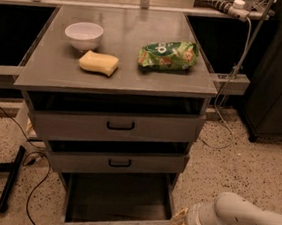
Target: Close bottom drawer
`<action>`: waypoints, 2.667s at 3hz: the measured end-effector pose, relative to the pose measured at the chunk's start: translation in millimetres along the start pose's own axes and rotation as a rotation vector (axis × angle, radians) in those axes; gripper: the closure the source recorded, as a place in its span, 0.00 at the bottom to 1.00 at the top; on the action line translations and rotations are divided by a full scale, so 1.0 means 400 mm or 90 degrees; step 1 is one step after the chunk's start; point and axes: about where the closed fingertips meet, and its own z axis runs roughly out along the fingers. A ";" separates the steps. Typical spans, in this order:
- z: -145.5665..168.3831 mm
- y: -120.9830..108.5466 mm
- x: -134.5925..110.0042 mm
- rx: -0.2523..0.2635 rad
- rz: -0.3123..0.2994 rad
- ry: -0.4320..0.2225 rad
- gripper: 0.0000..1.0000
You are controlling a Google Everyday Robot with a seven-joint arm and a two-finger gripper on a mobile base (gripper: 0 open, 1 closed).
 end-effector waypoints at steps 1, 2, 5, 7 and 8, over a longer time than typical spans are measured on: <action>0.042 -0.018 0.024 0.015 0.026 0.011 1.00; 0.128 -0.079 0.070 0.051 0.035 0.001 1.00; 0.346 -0.226 0.198 0.126 0.029 -0.090 1.00; 0.250 -0.128 0.133 0.096 -0.013 -0.093 1.00; 0.263 -0.062 0.148 0.051 -0.009 -0.077 1.00</action>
Offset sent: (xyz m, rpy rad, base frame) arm 0.0570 -0.0106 -0.1235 -0.0047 -0.0848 -0.1507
